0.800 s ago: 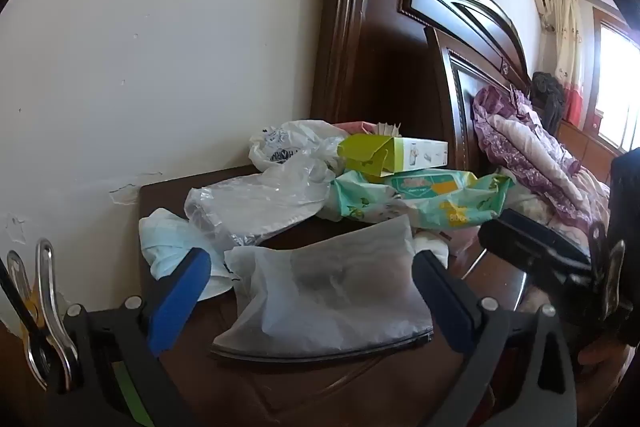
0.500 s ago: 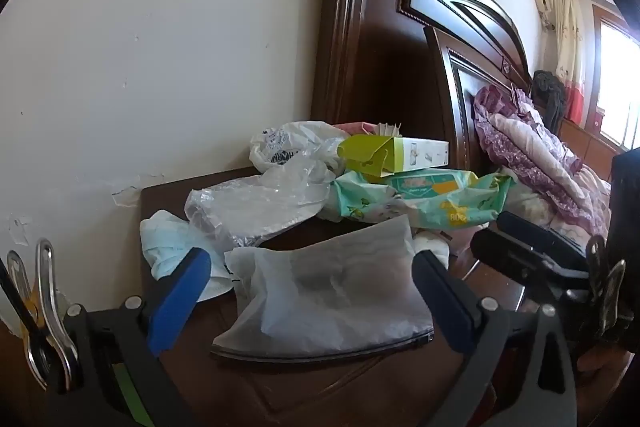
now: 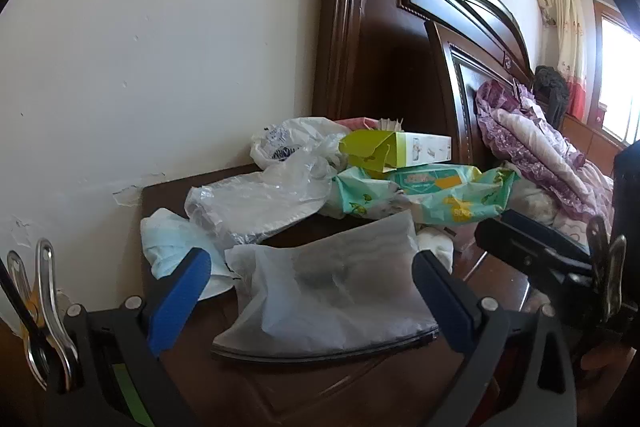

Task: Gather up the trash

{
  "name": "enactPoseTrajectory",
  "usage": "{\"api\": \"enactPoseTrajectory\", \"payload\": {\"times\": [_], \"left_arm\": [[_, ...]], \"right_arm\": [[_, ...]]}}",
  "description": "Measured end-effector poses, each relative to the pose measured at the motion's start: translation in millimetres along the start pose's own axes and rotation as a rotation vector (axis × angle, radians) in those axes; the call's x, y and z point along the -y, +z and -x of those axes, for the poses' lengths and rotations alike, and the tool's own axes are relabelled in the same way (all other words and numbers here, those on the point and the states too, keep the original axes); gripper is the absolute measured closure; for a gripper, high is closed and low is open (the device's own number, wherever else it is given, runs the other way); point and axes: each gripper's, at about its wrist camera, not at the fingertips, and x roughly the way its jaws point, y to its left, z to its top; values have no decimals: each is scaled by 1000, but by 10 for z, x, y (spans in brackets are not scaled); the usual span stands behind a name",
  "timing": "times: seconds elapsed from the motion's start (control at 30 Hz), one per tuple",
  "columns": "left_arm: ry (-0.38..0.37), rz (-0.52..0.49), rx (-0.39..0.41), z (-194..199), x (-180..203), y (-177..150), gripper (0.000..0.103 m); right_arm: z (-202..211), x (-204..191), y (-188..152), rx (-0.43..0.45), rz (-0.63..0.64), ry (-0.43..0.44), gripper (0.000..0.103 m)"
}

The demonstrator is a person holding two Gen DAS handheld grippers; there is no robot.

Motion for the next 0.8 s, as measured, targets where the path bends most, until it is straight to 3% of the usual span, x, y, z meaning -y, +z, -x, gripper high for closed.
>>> {"api": "enactPoseTrajectory", "payload": {"times": [0.63,0.8], "left_arm": [[-11,14,1,13,-10,2,1],[-5,18,-2,0,-25,3,1]], "right_arm": [[-48,-66,-5,-17,-12,9,12],[-134,-63,-26,-57,-2,8,12]]}}
